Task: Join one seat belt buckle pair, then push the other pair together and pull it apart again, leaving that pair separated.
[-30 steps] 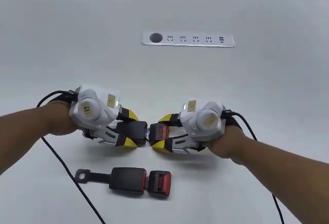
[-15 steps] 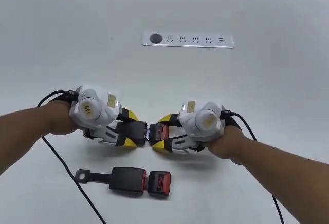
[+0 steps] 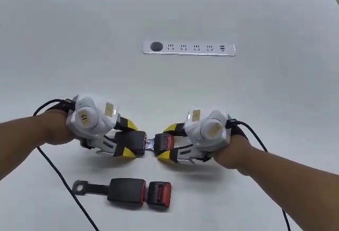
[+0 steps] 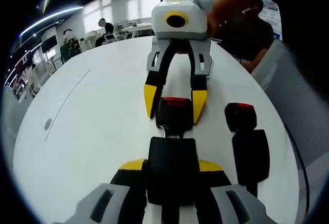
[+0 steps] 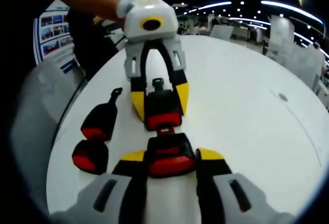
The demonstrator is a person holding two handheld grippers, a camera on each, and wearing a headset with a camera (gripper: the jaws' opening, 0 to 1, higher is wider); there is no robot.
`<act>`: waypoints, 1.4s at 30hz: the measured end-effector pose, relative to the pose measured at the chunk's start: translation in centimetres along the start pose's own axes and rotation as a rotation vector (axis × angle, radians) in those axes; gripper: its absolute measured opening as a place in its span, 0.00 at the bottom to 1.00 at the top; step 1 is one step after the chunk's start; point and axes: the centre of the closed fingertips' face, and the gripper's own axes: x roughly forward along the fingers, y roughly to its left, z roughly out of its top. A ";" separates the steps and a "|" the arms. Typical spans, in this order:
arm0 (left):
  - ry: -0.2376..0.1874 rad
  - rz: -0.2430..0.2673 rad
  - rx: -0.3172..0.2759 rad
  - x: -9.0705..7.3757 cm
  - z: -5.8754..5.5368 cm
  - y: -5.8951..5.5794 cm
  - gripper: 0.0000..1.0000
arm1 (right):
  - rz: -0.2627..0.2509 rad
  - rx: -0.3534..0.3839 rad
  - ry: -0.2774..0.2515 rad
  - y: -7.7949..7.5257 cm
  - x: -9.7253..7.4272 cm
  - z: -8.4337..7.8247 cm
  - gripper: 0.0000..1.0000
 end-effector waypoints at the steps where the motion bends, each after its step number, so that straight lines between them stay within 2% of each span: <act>1: 0.001 0.000 -0.001 0.0 0.0 0.0 0.37 | 0.000 -0.001 0.000 0.0 -0.1 -0.1 0.36; 8: 0.004 -0.005 -0.002 0.2 -0.4 0.3 0.37 | -0.004 -0.001 0.004 0.0 -0.8 -0.6 0.37; 13: 0.006 -0.003 -0.007 0.2 -0.5 0.4 0.37 | -0.010 -0.018 0.003 0.1 -2.0 -1.5 0.37; 17: 0.009 -0.001 -0.011 0.2 -0.5 0.5 0.37 | -0.018 0.000 -0.009 0.0 -3.0 -2.3 0.37; 42: 0.013 0.005 -0.027 0.2 -0.6 0.4 0.37 | -0.065 0.034 0.020 -0.7 -8.5 -7.0 0.37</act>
